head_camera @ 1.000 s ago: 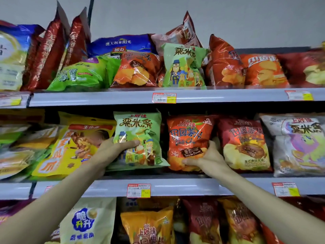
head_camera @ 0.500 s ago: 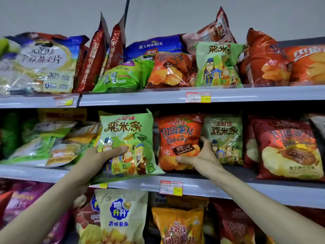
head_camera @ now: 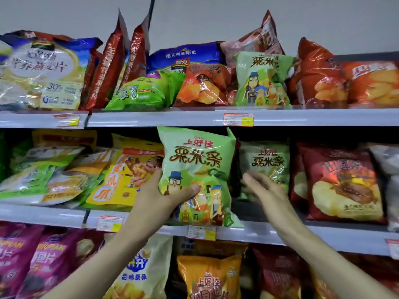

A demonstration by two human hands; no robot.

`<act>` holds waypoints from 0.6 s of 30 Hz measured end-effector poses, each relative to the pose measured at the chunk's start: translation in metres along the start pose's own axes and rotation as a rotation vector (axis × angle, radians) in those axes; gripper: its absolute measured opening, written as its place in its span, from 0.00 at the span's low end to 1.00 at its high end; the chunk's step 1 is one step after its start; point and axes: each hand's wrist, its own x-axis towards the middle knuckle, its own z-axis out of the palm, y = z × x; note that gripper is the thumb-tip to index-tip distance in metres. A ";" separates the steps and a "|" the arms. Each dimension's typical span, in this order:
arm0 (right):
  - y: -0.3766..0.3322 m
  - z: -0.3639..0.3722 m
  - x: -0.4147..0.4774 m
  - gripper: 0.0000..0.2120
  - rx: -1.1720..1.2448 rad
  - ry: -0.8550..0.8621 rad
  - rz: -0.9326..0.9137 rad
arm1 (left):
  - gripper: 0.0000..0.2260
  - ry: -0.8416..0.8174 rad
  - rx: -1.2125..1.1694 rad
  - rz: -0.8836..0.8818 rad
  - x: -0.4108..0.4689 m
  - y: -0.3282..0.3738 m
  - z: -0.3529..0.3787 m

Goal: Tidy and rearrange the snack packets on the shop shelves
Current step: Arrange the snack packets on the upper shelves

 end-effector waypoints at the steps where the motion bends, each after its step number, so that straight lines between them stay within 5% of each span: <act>1: -0.006 -0.008 -0.012 0.29 0.031 -0.066 0.000 | 0.19 -0.009 -0.006 0.018 0.004 0.000 0.012; 5: -0.016 -0.025 -0.039 0.25 -0.049 -0.221 0.025 | 0.22 -0.076 -0.035 0.066 0.014 0.000 0.066; 14: 0.019 -0.080 -0.017 0.51 -0.151 0.064 0.066 | 0.28 -0.219 -0.133 0.062 0.039 -0.005 0.147; 18: 0.036 -0.094 -0.004 0.53 -0.165 0.099 0.072 | 0.34 -0.261 -0.096 0.111 0.050 -0.014 0.166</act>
